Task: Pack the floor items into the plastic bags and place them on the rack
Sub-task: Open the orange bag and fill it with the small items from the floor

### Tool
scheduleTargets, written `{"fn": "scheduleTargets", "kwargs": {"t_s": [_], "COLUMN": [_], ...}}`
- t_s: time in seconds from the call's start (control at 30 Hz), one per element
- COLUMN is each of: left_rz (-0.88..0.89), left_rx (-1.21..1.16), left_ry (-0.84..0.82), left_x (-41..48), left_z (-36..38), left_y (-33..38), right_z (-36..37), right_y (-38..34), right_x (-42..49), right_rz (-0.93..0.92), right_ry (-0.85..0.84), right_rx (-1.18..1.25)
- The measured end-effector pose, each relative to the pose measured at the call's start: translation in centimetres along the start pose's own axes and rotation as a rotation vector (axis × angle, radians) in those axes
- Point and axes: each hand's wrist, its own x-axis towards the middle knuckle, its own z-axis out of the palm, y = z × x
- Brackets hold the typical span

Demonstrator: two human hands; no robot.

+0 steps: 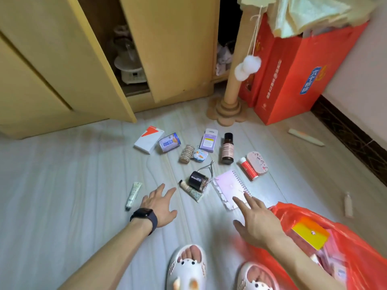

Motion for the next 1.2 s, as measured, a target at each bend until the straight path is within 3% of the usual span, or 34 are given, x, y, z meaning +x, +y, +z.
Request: {"fn": "scheduleTargets", "kwargs": {"t_s": [0.1,0.23,0.5,0.8,0.93,1.03,1.13,1.2], "left_rz": [-0.010,0.009,0.063,0.111,0.197,0.245,0.286,0.333], "left_rx": [-0.039,-0.110,-0.150,-0.238,-0.251,-0.331,-0.447,-0.490], "left_ry": [-0.017,0.014,0.067,0.005,0.080,0.228,0.308,0.304], "left_x": [2.9,7.0,12.6,9.6,5.9,3.1,0.1,-2.4], "left_z": [1.7,2.5,3.8,0.9,-4.5,-9.3,-12.6,-13.5], "left_y": [1.0,3.3,6.6,5.4,5.1,5.5,6.1,7.2], "right_z": [2.0,3.8,7.7,6.2,2.7,-0.1,-1.3,-1.0], "right_y": [-0.1,-0.4,-0.9,-2.8,-3.7,-4.3,-2.9,-0.9], "right_x": [3.9,9.1,11.7,6.9,2.4,-2.3,-7.0,-10.3], "right_rz": [0.184,0.295,0.247,0.250,0.192,0.173,0.254,0.353], "right_ry": [-0.151,-0.103,0.011,-0.148,-0.019,0.219,0.409,0.460], "right_rx": [-0.079,-0.010,-0.003,0.174,0.372,0.606,0.871,1.203]}}
